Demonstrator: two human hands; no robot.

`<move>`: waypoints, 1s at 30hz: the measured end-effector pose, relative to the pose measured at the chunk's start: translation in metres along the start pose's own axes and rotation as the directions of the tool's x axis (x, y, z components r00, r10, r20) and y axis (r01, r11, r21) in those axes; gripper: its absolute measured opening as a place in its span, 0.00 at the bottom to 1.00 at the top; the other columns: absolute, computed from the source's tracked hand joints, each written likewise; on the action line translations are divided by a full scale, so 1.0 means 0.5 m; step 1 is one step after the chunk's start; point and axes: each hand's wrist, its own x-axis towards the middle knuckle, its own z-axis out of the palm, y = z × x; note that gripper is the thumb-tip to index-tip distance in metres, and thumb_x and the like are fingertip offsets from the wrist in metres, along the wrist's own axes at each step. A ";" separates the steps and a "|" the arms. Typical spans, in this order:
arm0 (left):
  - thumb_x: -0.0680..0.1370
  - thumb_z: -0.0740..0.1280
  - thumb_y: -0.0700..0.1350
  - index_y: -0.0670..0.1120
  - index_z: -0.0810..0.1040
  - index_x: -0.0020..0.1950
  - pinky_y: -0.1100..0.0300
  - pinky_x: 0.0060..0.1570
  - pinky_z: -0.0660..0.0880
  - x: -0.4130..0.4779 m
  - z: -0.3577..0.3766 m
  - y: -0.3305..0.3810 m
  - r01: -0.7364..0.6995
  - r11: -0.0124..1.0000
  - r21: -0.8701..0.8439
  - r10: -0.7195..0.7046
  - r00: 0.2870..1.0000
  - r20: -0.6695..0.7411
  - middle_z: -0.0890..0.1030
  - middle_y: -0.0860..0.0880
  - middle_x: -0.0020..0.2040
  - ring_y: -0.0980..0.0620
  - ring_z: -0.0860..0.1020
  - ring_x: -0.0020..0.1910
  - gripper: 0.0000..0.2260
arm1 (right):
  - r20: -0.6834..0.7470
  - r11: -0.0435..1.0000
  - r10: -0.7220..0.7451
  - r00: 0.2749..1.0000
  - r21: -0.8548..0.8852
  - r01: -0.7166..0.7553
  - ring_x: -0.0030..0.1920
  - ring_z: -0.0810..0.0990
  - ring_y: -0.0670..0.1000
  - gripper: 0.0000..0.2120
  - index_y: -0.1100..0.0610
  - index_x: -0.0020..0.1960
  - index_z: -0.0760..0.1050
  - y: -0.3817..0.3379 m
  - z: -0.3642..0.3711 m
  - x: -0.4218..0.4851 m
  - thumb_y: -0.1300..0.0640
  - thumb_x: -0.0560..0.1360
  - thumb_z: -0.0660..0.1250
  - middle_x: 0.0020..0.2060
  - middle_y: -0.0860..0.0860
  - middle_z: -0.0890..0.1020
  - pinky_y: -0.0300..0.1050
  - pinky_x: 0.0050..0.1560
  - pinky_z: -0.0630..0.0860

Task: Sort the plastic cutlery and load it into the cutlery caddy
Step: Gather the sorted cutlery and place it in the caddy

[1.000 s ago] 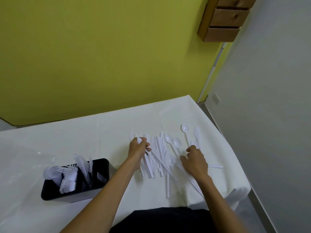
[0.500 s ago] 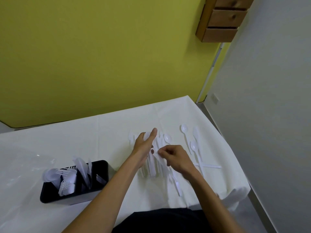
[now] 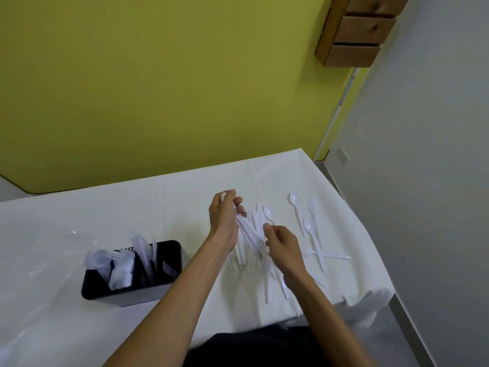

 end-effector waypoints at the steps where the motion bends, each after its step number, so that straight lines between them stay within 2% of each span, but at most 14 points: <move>1: 0.82 0.64 0.44 0.45 0.72 0.43 0.57 0.33 0.70 -0.005 0.000 0.007 -0.027 0.999 -0.019 0.027 1.000 -0.009 0.71 0.48 0.35 0.52 0.68 0.29 0.08 | 0.048 0.981 0.105 0.993 0.159 -0.111 0.54 0.81 0.57 0.20 0.60 0.56 0.76 -0.003 0.004 -0.006 0.43 0.80 0.62 0.51 0.56 0.81 0.49 0.56 0.79; 3: 0.83 0.64 0.49 0.46 0.70 0.39 0.57 0.33 0.70 -0.021 -0.002 0.018 -0.071 0.996 -0.057 0.069 0.997 -0.038 0.68 0.50 0.32 0.53 0.66 0.27 0.14 | 0.214 0.841 0.231 0.949 0.446 -0.305 0.57 0.80 0.57 0.20 0.59 0.62 0.74 -0.013 0.021 -0.022 0.44 0.82 0.60 0.57 0.56 0.80 0.53 0.60 0.78; 6: 0.82 0.64 0.54 0.46 0.67 0.38 0.56 0.35 0.72 -0.059 -0.014 0.025 -0.129 0.991 -0.045 0.126 0.990 -0.070 0.66 0.52 0.29 0.53 0.67 0.26 0.17 | 0.347 0.618 0.232 0.909 0.669 -0.413 0.56 0.80 0.61 0.14 0.65 0.60 0.74 -0.044 0.059 -0.045 0.55 0.83 0.59 0.60 0.62 0.78 0.58 0.63 0.77; 9: 0.83 0.62 0.54 0.46 0.66 0.39 0.55 0.36 0.73 -0.093 -0.056 0.053 -0.223 0.975 -0.004 0.222 0.973 -0.057 0.67 0.52 0.28 0.53 0.69 0.25 0.17 | 0.328 0.585 0.228 0.917 0.707 -0.399 0.57 0.80 0.63 0.12 0.72 0.61 0.73 -0.077 0.102 -0.075 0.67 0.80 0.58 0.63 0.66 0.76 0.57 0.62 0.78; 12: 0.83 0.62 0.53 0.47 0.64 0.39 0.55 0.35 0.73 -0.123 -0.108 0.100 -0.319 0.948 -0.011 0.318 0.947 -0.055 0.64 0.51 0.28 0.53 0.66 0.25 0.17 | 0.370 0.560 0.174 0.913 0.725 -0.401 0.61 0.79 0.64 0.16 0.73 0.65 0.69 -0.098 0.142 -0.096 0.68 0.79 0.59 0.65 0.67 0.74 0.57 0.61 0.78; 14: 0.83 0.62 0.53 0.47 0.64 0.39 0.56 0.33 0.71 -0.145 -0.146 0.139 -0.387 0.922 -0.011 0.385 0.920 -0.067 0.63 0.52 0.28 0.52 0.64 0.26 0.17 | 0.388 0.613 0.121 0.914 0.695 -0.376 0.62 0.79 0.63 0.16 0.71 0.66 0.69 -0.114 0.176 -0.118 0.68 0.79 0.61 0.64 0.65 0.75 0.55 0.59 0.79; 15: 0.84 0.62 0.53 0.47 0.64 0.39 0.56 0.33 0.70 -0.157 -0.163 0.158 -0.422 0.907 -0.006 0.420 0.904 -0.075 0.62 0.52 0.28 0.52 0.63 0.26 0.17 | 0.367 0.694 0.098 0.925 0.641 -0.328 0.62 0.79 0.61 0.15 0.69 0.65 0.71 -0.121 0.193 -0.130 0.67 0.78 0.62 0.62 0.63 0.77 0.54 0.59 0.79; 17: 0.84 0.61 0.52 0.47 0.64 0.38 0.56 0.33 0.68 -0.181 -0.218 0.204 -0.493 0.870 0.021 0.492 0.863 -0.111 0.63 0.52 0.28 0.52 0.62 0.26 0.17 | 0.265 0.899 0.012 0.964 0.419 -0.126 0.61 0.80 0.56 0.12 0.60 0.61 0.75 -0.132 0.236 -0.166 0.64 0.77 0.65 0.58 0.55 0.81 0.50 0.59 0.78; 19: 0.84 0.61 0.51 0.47 0.65 0.38 0.56 0.32 0.68 -0.200 -0.261 0.240 -0.544 0.838 0.034 0.542 0.826 -0.153 0.63 0.52 0.29 0.53 0.62 0.27 0.16 | 0.167 0.979 -0.157 0.973 0.153 0.132 0.62 0.78 0.49 0.12 0.53 0.61 0.76 -0.125 0.259 -0.190 0.61 0.78 0.65 0.58 0.47 0.81 0.42 0.58 0.75; 22: 0.84 0.62 0.50 0.47 0.66 0.38 0.57 0.32 0.68 -0.224 -0.346 0.294 -0.606 0.795 0.035 0.597 0.770 -0.227 0.63 0.51 0.29 0.52 0.62 0.27 0.16 | 0.240 0.879 -0.403 0.883 -0.166 0.446 0.66 0.73 0.47 0.18 0.54 0.70 0.71 -0.094 0.306 -0.214 0.59 0.81 0.60 0.66 0.46 0.76 0.39 0.66 0.67; 25: 0.84 0.62 0.49 0.48 0.65 0.37 0.57 0.32 0.68 -0.230 -0.416 0.322 -0.634 0.771 0.066 0.623 0.726 -0.292 0.64 0.51 0.30 0.52 0.62 0.27 0.16 | 0.324 0.688 -0.557 0.765 -0.336 0.643 0.62 0.73 0.55 0.13 0.59 0.64 0.72 -0.056 0.349 -0.217 0.63 0.80 0.58 0.60 0.53 0.77 0.50 0.71 0.68; 26: 0.84 0.62 0.49 0.48 0.65 0.37 0.57 0.32 0.68 -0.227 -0.431 0.323 -0.635 0.769 0.074 0.623 0.719 -0.308 0.64 0.51 0.30 0.52 0.62 0.27 0.16 | 0.338 0.628 -0.573 0.747 -0.405 0.665 0.65 0.72 0.58 0.13 0.60 0.64 0.72 -0.042 0.358 -0.214 0.63 0.80 0.58 0.61 0.55 0.77 0.54 0.73 0.65; 28: 0.83 0.63 0.49 0.48 0.65 0.36 0.57 0.32 0.67 -0.218 -0.460 0.315 -0.634 0.767 0.100 0.626 0.705 -0.332 0.65 0.51 0.30 0.53 0.63 0.26 0.17 | 0.339 0.553 -0.573 0.746 -0.512 0.657 0.77 0.60 0.60 0.19 0.63 0.72 0.67 -0.024 0.373 -0.213 0.61 0.82 0.57 0.73 0.57 0.70 0.53 0.79 0.55; 30: 0.83 0.63 0.50 0.48 0.66 0.36 0.57 0.32 0.68 -0.202 -0.481 0.297 -0.623 0.767 0.152 0.632 0.692 -0.349 0.67 0.53 0.29 0.53 0.64 0.26 0.17 | 0.327 0.505 -0.593 0.736 -0.560 0.657 0.79 0.54 0.59 0.23 0.64 0.76 0.62 -0.015 0.379 -0.212 0.60 0.82 0.56 0.77 0.57 0.64 0.53 0.79 0.52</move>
